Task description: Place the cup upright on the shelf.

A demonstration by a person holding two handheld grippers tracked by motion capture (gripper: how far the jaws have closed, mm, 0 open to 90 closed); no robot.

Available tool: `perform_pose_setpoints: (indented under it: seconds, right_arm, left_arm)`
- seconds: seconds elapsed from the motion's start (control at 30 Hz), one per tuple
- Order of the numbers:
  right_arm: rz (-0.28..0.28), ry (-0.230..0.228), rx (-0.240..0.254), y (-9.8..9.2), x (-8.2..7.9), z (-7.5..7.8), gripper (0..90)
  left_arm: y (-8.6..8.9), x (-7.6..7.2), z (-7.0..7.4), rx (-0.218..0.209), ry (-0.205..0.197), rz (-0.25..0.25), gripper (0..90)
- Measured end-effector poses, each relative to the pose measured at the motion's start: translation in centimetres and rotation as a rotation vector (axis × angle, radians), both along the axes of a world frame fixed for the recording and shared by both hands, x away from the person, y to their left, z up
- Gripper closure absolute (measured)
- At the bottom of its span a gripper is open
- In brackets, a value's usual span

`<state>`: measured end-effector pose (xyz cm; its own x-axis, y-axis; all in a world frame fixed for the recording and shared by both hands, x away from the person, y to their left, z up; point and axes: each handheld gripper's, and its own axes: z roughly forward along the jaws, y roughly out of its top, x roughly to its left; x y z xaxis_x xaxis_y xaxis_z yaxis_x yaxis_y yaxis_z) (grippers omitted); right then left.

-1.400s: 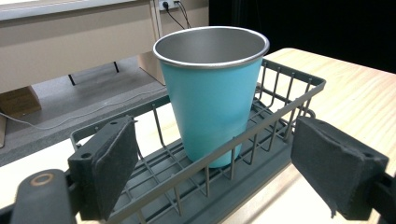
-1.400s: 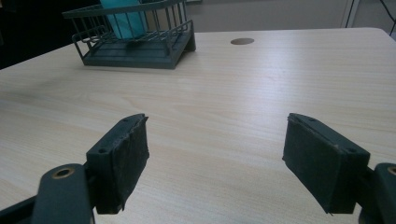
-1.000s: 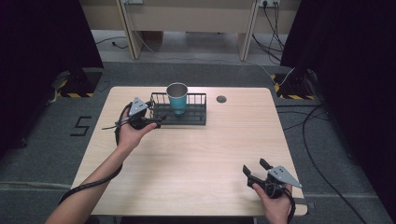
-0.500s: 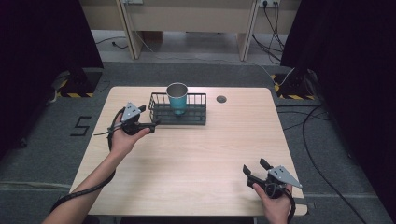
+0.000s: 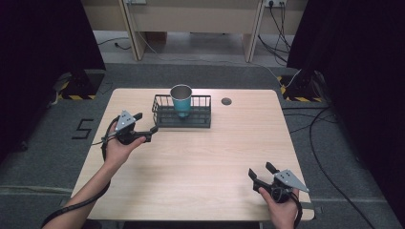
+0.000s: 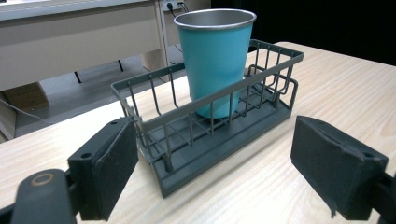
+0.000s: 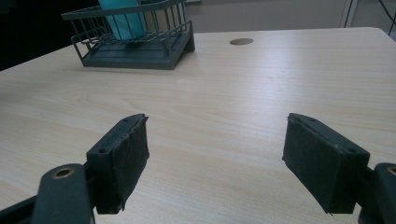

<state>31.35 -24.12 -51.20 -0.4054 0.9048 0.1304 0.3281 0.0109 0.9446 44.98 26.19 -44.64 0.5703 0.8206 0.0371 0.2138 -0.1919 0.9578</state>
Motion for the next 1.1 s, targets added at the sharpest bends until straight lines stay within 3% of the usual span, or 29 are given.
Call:
perform_pose_setpoints:
  seconds: [1.1]
  right_arm:
    - [-0.001,-0.002,-0.001,0.0,0.0,0.0,22.9]
  left_arm:
    - [4.0,-4.4,-1.6,-0.008,0.007,0.039,14.3]
